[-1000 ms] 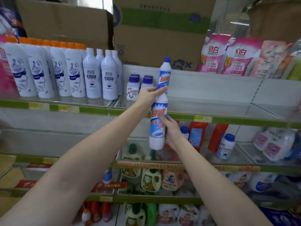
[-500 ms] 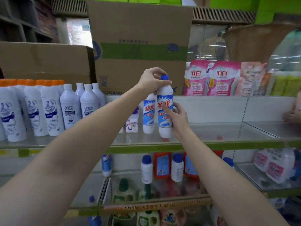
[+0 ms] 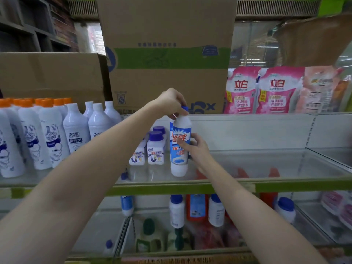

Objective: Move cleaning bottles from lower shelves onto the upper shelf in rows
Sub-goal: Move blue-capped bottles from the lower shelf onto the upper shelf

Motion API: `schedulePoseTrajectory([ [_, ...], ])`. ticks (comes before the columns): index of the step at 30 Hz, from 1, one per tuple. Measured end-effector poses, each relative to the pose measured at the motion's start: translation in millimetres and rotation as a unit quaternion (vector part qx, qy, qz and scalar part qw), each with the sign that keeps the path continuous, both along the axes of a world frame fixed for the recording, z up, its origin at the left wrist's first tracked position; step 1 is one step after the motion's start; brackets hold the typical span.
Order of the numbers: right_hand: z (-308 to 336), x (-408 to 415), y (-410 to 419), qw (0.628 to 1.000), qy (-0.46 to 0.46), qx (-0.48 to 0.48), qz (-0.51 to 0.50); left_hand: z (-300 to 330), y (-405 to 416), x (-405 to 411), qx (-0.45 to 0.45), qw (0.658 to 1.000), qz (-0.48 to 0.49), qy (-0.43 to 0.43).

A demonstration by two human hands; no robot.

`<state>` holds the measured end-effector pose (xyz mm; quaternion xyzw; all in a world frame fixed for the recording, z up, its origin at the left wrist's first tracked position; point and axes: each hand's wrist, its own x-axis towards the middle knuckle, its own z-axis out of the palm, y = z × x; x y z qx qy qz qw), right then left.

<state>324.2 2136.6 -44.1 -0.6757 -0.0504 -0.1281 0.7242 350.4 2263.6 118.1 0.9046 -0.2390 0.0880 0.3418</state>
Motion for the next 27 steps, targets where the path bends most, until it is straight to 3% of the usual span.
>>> schedulePoseTrajectory([
  [5,-6.2,6.6,16.1,0.996,-0.035,-0.081,-0.033,-12.7,17.0,2.2,-0.014,0.998,0.039,-0.04],
  [10,-14.6,2.1,24.1,0.993,-0.024,-0.066,-0.093,-21.7,12.8,7.7,-0.004,0.994,0.043,-0.099],
  [17,-25.8,21.7,12.2,0.973,-0.026,-0.212,-0.085,-29.9,8.2,26.0,-0.013,0.991,0.052,-0.126],
  [27,-27.4,53.6,12.8,0.979,0.004,-0.184,-0.087,-39.7,-4.9,59.9,-0.021,0.985,0.081,-0.151],
])
